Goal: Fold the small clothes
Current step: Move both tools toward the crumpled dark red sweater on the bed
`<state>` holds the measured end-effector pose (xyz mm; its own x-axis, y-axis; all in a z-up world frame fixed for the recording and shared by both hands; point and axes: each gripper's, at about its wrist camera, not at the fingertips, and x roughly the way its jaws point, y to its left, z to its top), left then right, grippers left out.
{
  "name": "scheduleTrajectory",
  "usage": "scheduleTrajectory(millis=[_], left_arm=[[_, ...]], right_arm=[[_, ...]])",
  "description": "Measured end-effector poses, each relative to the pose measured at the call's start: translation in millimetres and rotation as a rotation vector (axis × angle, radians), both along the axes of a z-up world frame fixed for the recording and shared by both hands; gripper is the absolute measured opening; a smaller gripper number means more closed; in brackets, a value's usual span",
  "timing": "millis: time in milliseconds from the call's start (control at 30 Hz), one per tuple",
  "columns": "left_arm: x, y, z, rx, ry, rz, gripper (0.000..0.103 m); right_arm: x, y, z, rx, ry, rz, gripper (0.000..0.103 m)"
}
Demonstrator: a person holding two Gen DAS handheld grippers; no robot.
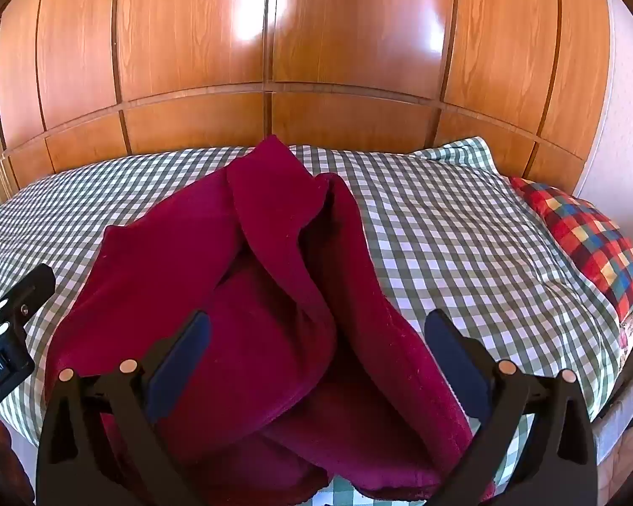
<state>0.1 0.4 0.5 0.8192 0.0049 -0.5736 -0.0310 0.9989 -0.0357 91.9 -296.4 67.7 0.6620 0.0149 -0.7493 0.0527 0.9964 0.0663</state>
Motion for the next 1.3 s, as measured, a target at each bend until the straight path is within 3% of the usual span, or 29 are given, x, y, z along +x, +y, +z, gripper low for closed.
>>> scheduleTrajectory(millis=[600, 1300], left_arm=[[-3, 9, -19, -0.007, 0.011, -0.026, 0.099], [-8, 0, -5, -0.006, 0.0, -0.048, 0.099]], right_arm=[[0, -3, -7, 0.004, 0.029, -0.001, 0.101], [-1, -3, -8, -0.002, 0.035, 0.0, 0.101]])
